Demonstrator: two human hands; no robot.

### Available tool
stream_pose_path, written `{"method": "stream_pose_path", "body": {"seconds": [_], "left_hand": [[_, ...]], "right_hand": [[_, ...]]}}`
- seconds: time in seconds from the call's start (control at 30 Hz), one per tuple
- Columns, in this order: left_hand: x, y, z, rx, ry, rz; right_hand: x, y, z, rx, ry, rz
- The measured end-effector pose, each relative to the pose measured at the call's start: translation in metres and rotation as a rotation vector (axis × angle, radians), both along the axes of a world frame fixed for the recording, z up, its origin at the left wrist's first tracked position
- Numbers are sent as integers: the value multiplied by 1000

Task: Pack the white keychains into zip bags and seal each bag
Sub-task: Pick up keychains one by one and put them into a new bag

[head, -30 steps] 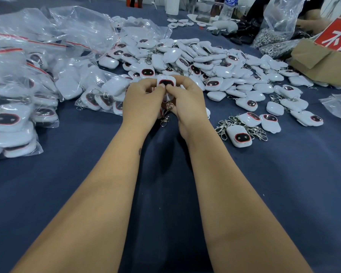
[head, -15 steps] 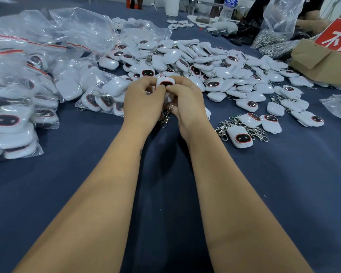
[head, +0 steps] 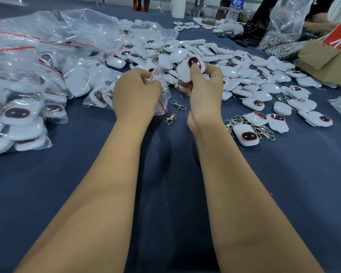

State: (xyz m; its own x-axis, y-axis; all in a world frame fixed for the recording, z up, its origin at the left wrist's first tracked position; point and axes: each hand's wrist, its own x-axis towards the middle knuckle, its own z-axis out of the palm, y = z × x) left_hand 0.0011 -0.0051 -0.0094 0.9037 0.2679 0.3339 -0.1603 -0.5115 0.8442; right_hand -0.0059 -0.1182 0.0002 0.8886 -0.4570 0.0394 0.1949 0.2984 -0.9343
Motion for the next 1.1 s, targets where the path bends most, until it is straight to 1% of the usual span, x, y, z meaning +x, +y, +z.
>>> {"method": "stream_pose_path", "body": {"seconds": [0.07, 0.1, 0.13, 0.17, 0.2, 0.3, 0.33, 0.37, 0.4, 0.5, 0.57, 0.63, 0.7, 0.77, 0.8, 0.83, 0.87, 0.93, 0.97, 1.03, 1.1], "left_hand": [[2, 1, 0, -82, 11, -30], [2, 1, 0, -143, 3, -56], [1, 1, 1, -207, -12, -77], [0, 0, 3, -254, -30, -82], [0, 0, 4, -277, -47, -73], [-2, -3, 7, -276, -104, -25], [-3, -4, 8, -263, -133, -29], [-4, -6, 8, -240, -161, -39], [-5, -7, 8, -210, -184, -49], [-5, -10, 5, -138, -209, -73], [-3, -9, 4, -138, -197, -75], [-2, -8, 2, -147, -180, -69], [0, -7, 1, -167, -155, -56], [2, -5, 1, -206, -137, -42], [2, -5, 2, -234, -134, -32], [3, -4, 2, -265, -135, -20], [4, -3, 3, -292, -139, -11], [3, -3, 3, -320, -153, -7], [2, -4, 3, -324, -158, -13], [-1, -5, 4, -328, -147, -43], [-4, -7, 5, -289, -146, -50]], "right_hand": [[-2, 5, 4, 233, -89, 117], [-2, 8, 4, 258, -108, 155], [-2, 10, 2, 220, -105, 167], [-2, 13, -1, 122, -87, 152], [-2, 15, -4, -40, -58, 119], [0, 19, -13, -734, -3, 36], [2, 19, -16, -913, 16, 41], [2, 19, -17, -1021, 45, 64], [1, 19, -17, -1076, 74, 94], [-3, 17, -18, -1183, 123, 137], [-5, 15, -14, -1222, 134, 65], [-7, 9, -9, -1257, 181, -114], [-10, -2, -5, -1256, 357, -241], [-14, -11, -4, -1210, 585, -208], [-15, -13, -4, -1196, 657, -160], [-16, -15, -6, -1194, 680, -123], [-16, -16, -7, -1196, 656, -106], [-14, -18, -10, -1168, 506, -111], [-14, -18, -11, -1119, 424, -108], [-12, -16, -10, -950, 290, -108], [-10, -14, -7, -701, 186, -119]]}}
